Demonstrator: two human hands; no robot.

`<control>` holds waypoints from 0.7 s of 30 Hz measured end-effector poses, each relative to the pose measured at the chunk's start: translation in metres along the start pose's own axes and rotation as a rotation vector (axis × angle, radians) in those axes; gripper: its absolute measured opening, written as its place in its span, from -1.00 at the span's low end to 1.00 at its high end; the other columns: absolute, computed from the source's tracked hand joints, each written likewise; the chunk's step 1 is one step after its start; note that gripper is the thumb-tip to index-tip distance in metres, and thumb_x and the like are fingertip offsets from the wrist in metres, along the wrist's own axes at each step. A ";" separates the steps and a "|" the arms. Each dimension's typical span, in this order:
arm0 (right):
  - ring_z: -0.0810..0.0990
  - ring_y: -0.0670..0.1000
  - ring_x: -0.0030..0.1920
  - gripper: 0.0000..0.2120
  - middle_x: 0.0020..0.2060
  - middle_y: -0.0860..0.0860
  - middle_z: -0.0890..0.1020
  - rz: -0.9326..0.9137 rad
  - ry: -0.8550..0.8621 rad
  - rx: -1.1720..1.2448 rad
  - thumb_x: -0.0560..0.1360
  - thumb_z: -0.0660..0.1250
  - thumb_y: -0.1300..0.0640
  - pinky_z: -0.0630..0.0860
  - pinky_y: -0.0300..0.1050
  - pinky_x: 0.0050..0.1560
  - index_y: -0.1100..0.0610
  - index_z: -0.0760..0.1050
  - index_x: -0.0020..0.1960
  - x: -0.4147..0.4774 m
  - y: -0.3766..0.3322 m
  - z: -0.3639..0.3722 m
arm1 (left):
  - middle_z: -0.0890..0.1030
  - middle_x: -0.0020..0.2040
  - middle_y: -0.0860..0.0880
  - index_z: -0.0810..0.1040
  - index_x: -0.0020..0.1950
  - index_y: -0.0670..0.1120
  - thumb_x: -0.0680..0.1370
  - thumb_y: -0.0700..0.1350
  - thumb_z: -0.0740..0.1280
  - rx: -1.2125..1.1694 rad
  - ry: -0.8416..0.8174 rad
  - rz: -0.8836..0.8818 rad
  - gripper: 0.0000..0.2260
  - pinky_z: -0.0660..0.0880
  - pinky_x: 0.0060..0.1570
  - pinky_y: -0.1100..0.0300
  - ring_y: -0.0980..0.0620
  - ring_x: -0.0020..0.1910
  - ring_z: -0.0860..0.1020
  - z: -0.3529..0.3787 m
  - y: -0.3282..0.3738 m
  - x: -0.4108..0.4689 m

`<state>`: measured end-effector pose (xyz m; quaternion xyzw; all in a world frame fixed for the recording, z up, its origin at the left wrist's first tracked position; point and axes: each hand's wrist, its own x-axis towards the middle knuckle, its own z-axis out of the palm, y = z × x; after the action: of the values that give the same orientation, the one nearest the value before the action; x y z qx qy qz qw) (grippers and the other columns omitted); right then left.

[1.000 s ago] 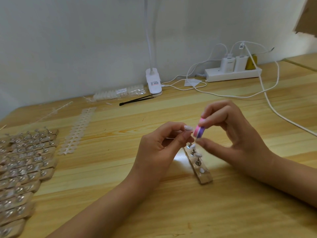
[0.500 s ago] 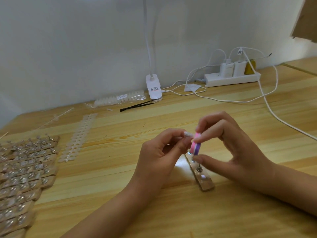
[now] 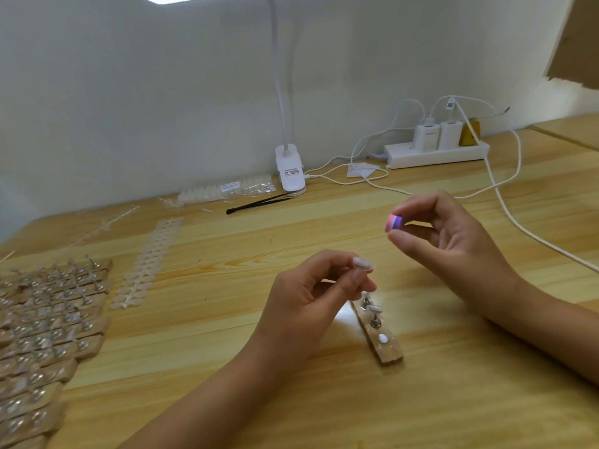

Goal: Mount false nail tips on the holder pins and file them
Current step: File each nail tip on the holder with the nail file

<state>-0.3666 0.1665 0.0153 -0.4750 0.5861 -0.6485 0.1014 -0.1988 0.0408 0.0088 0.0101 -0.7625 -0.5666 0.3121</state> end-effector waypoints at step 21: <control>0.56 0.13 0.16 -0.73 0.11 0.04 0.51 -0.337 -0.211 -0.155 0.45 0.42 0.12 0.53 -0.07 0.16 0.07 0.46 0.11 -0.017 -0.018 0.015 | 0.67 -0.07 0.11 0.61 0.03 0.05 0.57 -0.10 0.33 -0.040 0.013 0.008 -0.90 0.51 -0.05 0.32 0.14 -0.06 0.63 -0.004 -0.001 0.003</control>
<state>-0.3393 0.1738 0.0202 -0.6378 0.5326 -0.5561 0.0153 -0.1996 0.0363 0.0099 0.0044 -0.7490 -0.5803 0.3196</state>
